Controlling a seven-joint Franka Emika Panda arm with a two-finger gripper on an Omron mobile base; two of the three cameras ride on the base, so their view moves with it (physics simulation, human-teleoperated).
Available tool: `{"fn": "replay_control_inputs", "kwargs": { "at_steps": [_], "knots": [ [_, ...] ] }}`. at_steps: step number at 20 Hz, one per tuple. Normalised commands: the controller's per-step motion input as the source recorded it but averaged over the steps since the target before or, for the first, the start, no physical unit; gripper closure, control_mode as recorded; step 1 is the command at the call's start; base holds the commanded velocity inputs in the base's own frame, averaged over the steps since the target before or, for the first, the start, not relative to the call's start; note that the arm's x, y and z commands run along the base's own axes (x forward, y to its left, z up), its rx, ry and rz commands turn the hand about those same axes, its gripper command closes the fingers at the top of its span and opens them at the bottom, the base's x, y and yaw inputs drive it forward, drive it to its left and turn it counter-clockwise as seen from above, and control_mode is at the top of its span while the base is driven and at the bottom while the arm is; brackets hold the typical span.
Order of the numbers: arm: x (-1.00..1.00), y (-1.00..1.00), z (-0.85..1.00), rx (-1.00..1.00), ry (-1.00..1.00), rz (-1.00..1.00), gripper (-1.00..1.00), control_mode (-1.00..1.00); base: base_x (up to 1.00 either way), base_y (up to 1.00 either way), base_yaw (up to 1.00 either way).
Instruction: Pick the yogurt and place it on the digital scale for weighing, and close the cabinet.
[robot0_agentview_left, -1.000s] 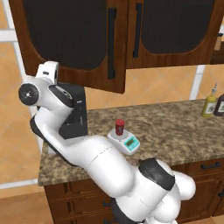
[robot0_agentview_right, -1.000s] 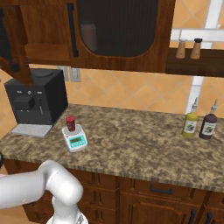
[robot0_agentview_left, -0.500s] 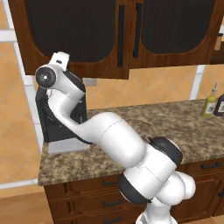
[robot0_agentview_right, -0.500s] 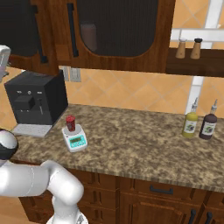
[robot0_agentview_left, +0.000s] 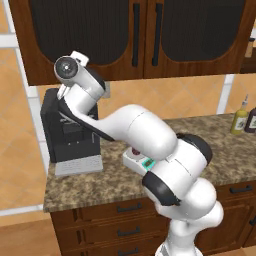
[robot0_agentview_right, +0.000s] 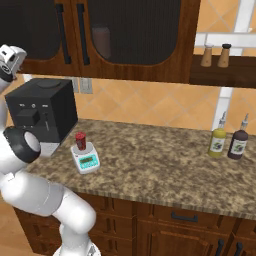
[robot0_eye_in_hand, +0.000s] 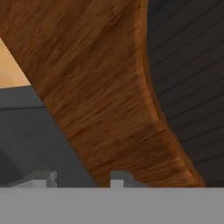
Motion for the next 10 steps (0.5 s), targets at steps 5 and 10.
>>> {"fn": "replay_control_inputs", "kwargs": {
  "at_steps": [5, 10],
  "knots": [
    [0.76, -0.99, 0.19, 0.26, -0.05, 0.18, -1.00, -1.00, 0.00, 0.00, 0.00],
    [0.00, -0.97, 0.12, 0.23, -0.19, 0.19, -1.00, -1.00, 0.00, 0.00, 0.00]
  ]
}}
